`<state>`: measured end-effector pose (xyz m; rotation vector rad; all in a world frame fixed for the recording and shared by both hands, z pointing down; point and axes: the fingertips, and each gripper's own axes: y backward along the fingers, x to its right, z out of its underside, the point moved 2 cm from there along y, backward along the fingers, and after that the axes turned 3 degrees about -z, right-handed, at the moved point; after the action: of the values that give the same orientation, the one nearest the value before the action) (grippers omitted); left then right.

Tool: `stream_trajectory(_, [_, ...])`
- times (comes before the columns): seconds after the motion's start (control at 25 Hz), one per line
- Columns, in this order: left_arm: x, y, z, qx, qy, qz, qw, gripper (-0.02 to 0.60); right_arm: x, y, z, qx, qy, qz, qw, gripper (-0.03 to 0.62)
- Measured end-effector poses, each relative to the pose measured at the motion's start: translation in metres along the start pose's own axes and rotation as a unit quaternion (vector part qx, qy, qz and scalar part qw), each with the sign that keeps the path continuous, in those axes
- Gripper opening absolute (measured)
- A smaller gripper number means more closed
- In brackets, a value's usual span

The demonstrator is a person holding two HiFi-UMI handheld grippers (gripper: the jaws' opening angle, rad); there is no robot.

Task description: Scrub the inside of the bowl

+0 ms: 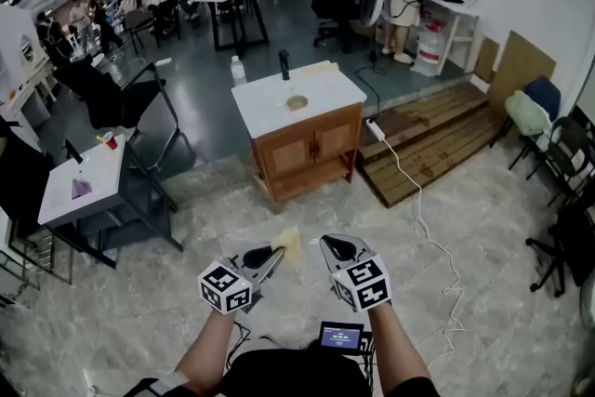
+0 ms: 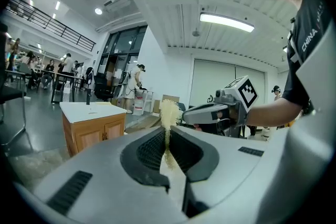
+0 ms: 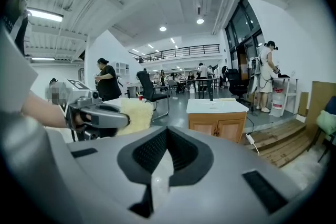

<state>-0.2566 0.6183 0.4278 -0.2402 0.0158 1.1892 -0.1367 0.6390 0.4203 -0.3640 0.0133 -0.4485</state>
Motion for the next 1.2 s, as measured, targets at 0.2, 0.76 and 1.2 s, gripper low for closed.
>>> stream_trajectory(0.2, [0.001, -0.002, 0.000, 0.001, 0.000, 0.000, 1.0000, 0.017, 0.003, 0.002, 0.002, 0.000, 0.000, 0.000, 1.000, 0.008])
stream_trajectory(0.76, [0.004, -0.008, 0.002, 0.000, 0.000, -0.006, 1.0000, 0.017, 0.012, 0.006, 0.007, -0.001, -0.005, -0.001, 1.000, 0.008])
stream_trajectory(1.2, [0.002, -0.009, 0.006, -0.014, 0.002, -0.016, 0.9998, 0.017, 0.023, 0.001, 0.015, 0.000, -0.023, -0.008, 1.000, 0.009])
